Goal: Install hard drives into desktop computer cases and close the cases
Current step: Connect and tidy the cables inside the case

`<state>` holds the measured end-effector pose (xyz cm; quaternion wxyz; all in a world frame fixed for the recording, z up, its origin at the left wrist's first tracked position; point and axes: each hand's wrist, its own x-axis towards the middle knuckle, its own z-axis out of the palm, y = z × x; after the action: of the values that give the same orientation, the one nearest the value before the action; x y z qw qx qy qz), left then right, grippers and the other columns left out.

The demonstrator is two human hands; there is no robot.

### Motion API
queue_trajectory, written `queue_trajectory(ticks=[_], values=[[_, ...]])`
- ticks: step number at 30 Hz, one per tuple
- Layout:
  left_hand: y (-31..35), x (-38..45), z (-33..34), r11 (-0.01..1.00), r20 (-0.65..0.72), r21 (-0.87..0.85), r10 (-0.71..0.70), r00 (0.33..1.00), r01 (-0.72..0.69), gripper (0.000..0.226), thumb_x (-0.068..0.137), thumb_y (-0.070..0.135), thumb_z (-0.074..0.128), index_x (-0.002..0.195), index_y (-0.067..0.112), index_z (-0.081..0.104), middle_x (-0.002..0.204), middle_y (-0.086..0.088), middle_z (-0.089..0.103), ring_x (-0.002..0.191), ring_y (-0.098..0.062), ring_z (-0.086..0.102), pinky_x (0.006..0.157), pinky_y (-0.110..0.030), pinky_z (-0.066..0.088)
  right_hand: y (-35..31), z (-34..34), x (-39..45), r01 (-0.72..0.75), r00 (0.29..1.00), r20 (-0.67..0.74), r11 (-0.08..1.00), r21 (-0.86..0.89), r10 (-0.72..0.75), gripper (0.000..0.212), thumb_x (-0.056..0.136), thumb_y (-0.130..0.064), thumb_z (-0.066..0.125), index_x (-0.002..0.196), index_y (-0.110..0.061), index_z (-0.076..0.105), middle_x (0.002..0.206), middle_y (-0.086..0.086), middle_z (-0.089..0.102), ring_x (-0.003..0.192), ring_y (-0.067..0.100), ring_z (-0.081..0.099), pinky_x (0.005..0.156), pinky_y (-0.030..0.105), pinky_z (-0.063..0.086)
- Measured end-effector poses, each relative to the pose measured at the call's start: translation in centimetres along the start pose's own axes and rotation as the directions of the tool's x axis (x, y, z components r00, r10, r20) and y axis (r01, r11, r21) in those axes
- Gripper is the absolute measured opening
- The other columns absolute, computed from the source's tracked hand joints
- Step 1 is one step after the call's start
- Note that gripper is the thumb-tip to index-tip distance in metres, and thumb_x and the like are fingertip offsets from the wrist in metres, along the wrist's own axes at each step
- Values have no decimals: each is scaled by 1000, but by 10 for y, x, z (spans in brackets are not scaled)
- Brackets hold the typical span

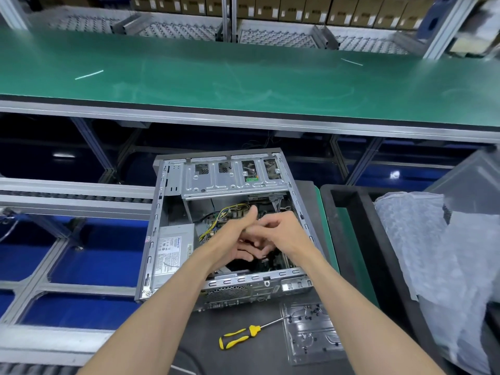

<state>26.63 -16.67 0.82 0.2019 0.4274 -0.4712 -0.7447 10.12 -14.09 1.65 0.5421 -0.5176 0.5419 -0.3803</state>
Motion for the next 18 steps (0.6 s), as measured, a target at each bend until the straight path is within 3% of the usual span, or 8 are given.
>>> queue_trajectory(ticks=[2,4,6,8,10,13,16,18], values=[[4,-3,-4,999,10,40,36,999,-36,71,81,73,65,120,14,70,92,-19,74,64,-20,65,56,-23,54,-2,0,0,47,993,-105,999,-27,-49,25,78,-41,81,73,-18,77,70,11,69,56,17,62,51,26,52],[8,-2,-7,990,-48,129,58,997,-52,61,87,63,65,126,17,65,97,-17,75,71,-22,70,65,-25,57,-2,-1,2,55,985,-162,998,2,-54,30,90,-35,70,71,-13,75,67,5,66,60,16,59,54,28,51],[11,5,-4,982,-197,182,84,977,-48,37,102,41,55,125,15,66,98,-10,75,84,-20,74,78,-27,59,-2,-3,4,16,973,-229,996,90,5,31,98,-22,61,77,-3,74,70,11,66,61,22,58,54,33,51],[17,16,8,979,-228,201,67,971,-20,26,101,13,55,125,11,64,97,-3,75,83,-11,72,76,-21,56,-2,-3,5,29,944,-327,1000,-9,-30,27,99,-14,55,82,-2,72,72,12,69,61,20,63,58,34,54],[18,30,27,988,-113,153,0,994,17,31,95,-2,53,124,5,62,92,-1,72,81,-12,64,73,-22,48,-2,-2,7,43,908,-400,979,-201,-122,21,99,-8,50,95,-9,71,87,4,73,79,14,68,73,28,55],[12,43,49,981,-61,163,-93,994,102,24,97,-4,43,105,3,65,79,-4,67,75,-16,61,69,-27,48,-2,-3,7,38,894,-428,975,-220,-131,33,100,-3,44,127,-13,60,124,-2,63,112,11,58,88,14,44],[11,50,54,957,-131,268,-77,988,110,22,90,-6,45,94,1,65,80,-14,64,77,-24,59,71,-34,46,0,-2,9,37,909,-396,973,-228,-128,43,100,-3,42,140,-15,50,138,-1,54,125,8,49,106,25,39],[16,47,51,968,-139,222,-83,987,112,22,87,-8,43,86,-1,64,69,-13,63,62,-24,59,62,-31,47,1,-2,9,52,911,-390,976,-213,-134,46,99,-3,42,143,-16,47,143,0,51,129,7,45,108,27,35]])
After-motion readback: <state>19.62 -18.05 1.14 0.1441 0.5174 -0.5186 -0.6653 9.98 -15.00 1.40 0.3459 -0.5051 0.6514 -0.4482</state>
